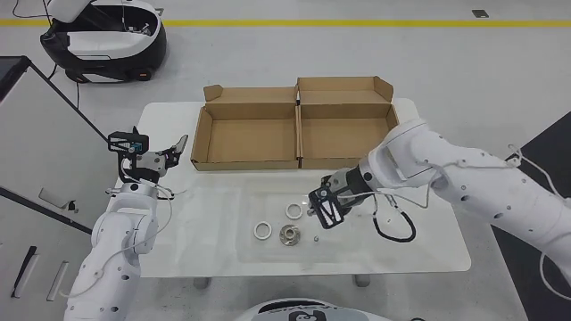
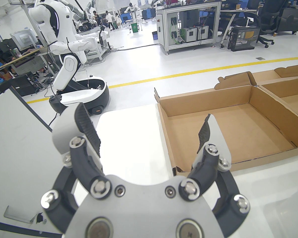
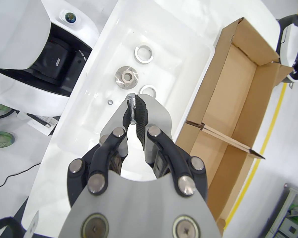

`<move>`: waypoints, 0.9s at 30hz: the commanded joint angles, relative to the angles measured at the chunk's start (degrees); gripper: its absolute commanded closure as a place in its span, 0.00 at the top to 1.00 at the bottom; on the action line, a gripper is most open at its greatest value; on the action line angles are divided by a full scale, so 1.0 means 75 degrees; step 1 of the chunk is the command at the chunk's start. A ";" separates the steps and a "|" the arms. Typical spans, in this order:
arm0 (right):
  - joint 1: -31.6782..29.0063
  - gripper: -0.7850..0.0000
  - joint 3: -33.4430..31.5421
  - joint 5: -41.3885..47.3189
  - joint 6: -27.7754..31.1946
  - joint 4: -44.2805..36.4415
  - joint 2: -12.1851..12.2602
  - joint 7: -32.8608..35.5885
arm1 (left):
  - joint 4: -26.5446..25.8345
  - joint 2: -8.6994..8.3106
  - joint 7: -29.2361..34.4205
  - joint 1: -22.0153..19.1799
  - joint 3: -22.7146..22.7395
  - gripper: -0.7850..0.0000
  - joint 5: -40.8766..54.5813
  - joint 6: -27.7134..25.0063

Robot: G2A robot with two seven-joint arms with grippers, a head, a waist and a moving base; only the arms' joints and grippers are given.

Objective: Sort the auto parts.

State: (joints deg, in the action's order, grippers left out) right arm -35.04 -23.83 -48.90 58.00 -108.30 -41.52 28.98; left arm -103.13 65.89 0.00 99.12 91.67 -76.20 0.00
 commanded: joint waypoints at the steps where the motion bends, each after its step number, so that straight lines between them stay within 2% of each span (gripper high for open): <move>1: 0.0101 0.00 0.0076 -0.0383 0.0001 0.0059 0.0027 -0.0729 | 0.0000 0.0000 0.0000 0.0000 0.0000 1.00 0.0000 0.0000; 12: 0.0487 0.00 0.0426 -0.3092 0.0001 0.0358 0.0562 -0.5186 | 0.0000 0.0000 0.0000 0.0000 0.0000 1.00 0.0000 0.0000; 19: 0.0419 0.00 0.0142 -0.4892 -0.0001 0.0514 0.1000 -0.8237 | 0.0000 0.0000 0.0000 0.0000 0.0000 1.00 0.0000 0.0000; 24: 0.0100 0.00 -0.0166 -0.5943 -0.0559 0.0682 0.1262 -1.0483 | 0.0000 0.0000 0.0000 0.0000 0.0000 1.00 0.0000 0.0000; 27: -0.0123 0.00 -0.0122 -0.6261 -0.1298 0.0747 0.1393 -1.1335 | 0.0000 0.0000 0.0000 0.0000 0.0000 1.00 0.0000 0.0000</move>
State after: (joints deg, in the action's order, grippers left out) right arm -35.50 -25.02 -95.60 50.46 -102.70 -31.35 -53.80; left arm -103.13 65.89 0.00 99.12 91.67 -76.20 0.00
